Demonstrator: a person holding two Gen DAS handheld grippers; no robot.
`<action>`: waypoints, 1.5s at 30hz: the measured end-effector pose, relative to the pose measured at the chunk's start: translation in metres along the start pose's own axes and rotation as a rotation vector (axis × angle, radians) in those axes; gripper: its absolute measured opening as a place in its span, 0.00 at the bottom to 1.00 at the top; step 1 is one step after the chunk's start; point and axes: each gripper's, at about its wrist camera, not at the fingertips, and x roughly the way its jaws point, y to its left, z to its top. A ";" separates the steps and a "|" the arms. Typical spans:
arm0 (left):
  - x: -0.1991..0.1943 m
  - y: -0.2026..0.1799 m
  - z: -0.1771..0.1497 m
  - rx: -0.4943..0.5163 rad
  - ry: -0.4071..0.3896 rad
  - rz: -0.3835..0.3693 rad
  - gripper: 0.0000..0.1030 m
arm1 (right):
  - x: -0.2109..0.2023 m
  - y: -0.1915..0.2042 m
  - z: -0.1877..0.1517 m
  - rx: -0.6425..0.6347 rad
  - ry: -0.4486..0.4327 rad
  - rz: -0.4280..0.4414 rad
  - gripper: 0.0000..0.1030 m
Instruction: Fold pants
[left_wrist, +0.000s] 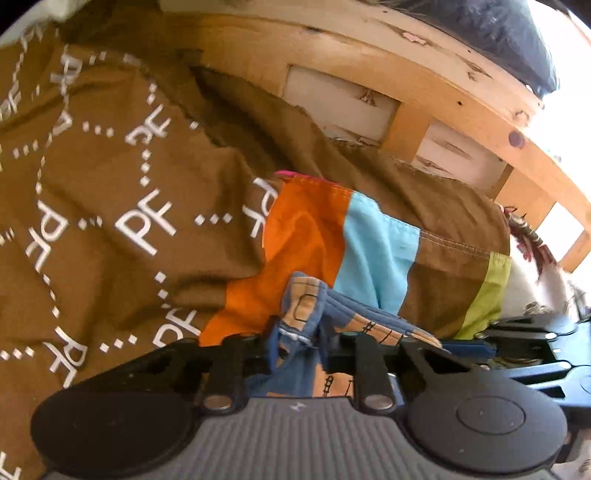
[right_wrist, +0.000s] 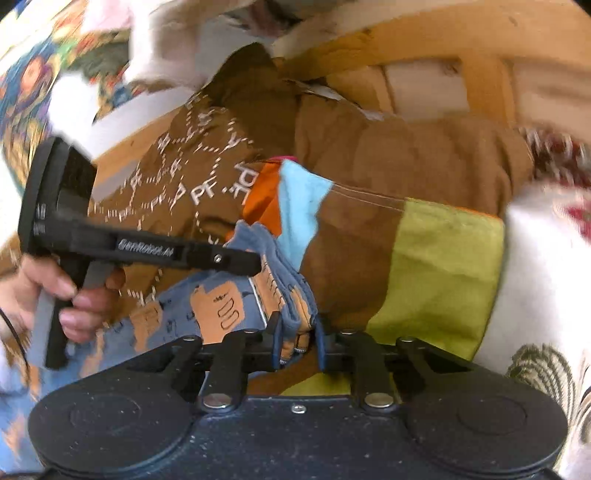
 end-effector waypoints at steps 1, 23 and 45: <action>-0.002 -0.004 0.000 0.014 -0.009 0.021 0.15 | -0.002 0.005 -0.001 -0.046 -0.012 -0.017 0.15; -0.051 -0.019 -0.015 -0.015 -0.203 0.305 0.85 | -0.022 0.020 0.001 -0.375 -0.139 -0.209 0.28; -0.264 -0.050 -0.305 -0.545 0.100 1.026 0.98 | 0.041 0.084 -0.007 -0.886 -0.075 -0.285 0.91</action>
